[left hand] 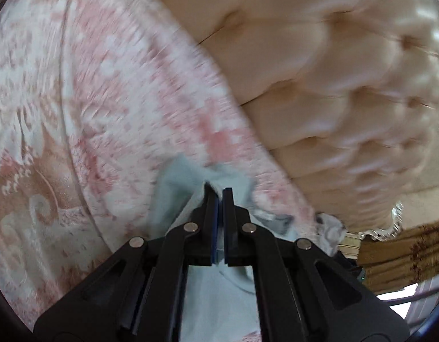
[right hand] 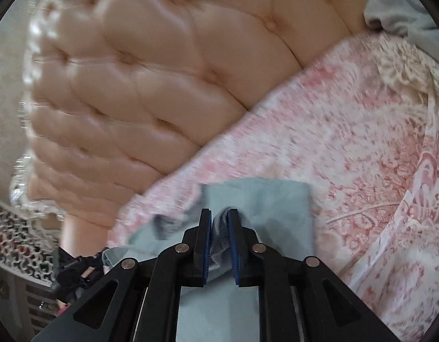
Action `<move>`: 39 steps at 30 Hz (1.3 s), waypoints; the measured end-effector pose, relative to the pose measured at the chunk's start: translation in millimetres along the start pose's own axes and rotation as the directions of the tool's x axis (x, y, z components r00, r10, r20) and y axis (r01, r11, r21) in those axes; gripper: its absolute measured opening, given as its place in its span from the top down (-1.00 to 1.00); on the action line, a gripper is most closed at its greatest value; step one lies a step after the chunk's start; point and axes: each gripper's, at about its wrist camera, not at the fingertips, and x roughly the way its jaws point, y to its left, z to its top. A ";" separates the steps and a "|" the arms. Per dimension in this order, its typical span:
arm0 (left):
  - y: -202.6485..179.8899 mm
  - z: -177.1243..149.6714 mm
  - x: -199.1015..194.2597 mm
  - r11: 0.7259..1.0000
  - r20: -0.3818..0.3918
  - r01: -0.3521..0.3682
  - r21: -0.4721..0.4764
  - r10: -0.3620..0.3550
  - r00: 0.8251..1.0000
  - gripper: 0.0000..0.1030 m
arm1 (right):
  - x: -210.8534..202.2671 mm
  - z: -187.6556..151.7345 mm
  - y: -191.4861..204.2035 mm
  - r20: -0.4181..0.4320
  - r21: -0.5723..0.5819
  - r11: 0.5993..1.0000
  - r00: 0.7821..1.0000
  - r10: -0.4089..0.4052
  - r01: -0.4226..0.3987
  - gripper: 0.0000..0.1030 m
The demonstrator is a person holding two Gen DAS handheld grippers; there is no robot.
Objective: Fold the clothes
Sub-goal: 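Open both grippers and withdraw them above the folded shirt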
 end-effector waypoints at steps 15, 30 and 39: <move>-60.0 -30.4 -31.7 0.856 0.217 -0.223 0.467 0.134 0.967 -0.99 | -44.9 -17.0 51.1 0.153 -0.323 0.930 0.979 -0.131 0.175 -0.35; -58.1 -176.7 5.7 0.424 0.206 -0.325 0.845 0.302 0.931 -0.99 | -31.8 -173.5 93.2 0.127 -0.826 0.506 0.957 -0.263 0.248 -0.34; 2.2 -132.1 9.5 0.478 0.161 -0.392 0.786 0.454 0.877 -0.99 | -28.6 -157.9 46.9 0.161 -0.781 0.503 0.898 -0.410 0.370 -0.34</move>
